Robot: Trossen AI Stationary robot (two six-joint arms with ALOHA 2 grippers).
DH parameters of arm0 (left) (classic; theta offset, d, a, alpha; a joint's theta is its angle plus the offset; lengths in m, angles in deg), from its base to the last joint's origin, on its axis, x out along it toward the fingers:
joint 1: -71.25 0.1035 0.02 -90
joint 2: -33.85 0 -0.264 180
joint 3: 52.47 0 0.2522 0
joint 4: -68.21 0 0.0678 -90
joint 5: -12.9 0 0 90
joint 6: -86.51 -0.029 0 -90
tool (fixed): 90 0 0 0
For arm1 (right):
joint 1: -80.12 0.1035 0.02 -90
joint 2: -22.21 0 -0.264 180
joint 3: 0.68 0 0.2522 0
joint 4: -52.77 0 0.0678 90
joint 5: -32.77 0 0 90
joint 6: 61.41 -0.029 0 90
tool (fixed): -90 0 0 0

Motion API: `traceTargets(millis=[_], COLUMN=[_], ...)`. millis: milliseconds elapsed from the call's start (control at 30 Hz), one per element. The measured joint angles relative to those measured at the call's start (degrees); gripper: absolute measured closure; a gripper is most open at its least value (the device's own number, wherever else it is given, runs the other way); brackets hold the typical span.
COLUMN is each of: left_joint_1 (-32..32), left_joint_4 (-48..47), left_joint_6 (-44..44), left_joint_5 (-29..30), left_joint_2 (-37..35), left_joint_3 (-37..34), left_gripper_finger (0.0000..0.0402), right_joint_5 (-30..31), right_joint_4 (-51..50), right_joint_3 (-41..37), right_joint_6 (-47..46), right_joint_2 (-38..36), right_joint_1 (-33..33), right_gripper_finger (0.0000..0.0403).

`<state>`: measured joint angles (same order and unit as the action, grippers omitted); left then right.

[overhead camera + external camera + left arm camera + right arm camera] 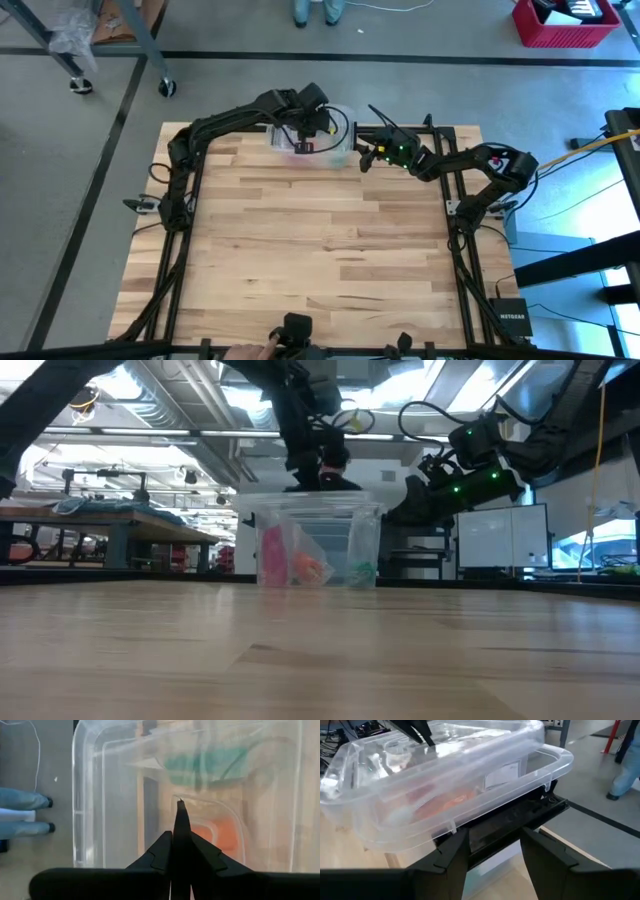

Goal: Roll bandage
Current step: Close the transparent bin

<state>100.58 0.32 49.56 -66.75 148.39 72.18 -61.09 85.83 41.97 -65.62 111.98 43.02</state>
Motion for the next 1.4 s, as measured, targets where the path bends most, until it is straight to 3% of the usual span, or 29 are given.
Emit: traceTargets(millis=[600, 833, 1067, 1267, 1400], left_joint_1=[-0.3, -0.4, 0.3, 0.7, 0.8], left_joint_4=[7.1, 0.6, 0.7, 3.0, 3.1], left_joint_6=[-4.2, -1.4, 0.7, 1.8, 2.2], left_joint_5=[-1.8, -2.9, -4.1, -5.5, -5.5], left_joint_2=[2.5, 2.6, 2.7, 2.6, 2.6], left_joint_3=[1.0, 1.1, 0.1, -2.6, -2.6], left_gripper_finger=[0.0361, 0.0361, 0.0361, 0.0361, 0.0361], right_joint_5=[-1.4, -0.4, -2.0, -0.7, 3.9], right_joint_4=[0.0, -1.7, -4.0, -9.8, -23.7], right_joint_3=[-0.1, 0.1, 0.0, -0.3, 1.1], right_joint_6=[-1.3, -0.9, -2.6, 1.6, 1.8], right_joint_2=[0.0, -0.1, -1.8, -8.1, -13.7], right_joint_1=[2.4, 2.2, 2.2, 2.2, 1.7], right_gripper_finger=[0.0221, 0.0221, 0.0221, 0.0221, 0.0221])
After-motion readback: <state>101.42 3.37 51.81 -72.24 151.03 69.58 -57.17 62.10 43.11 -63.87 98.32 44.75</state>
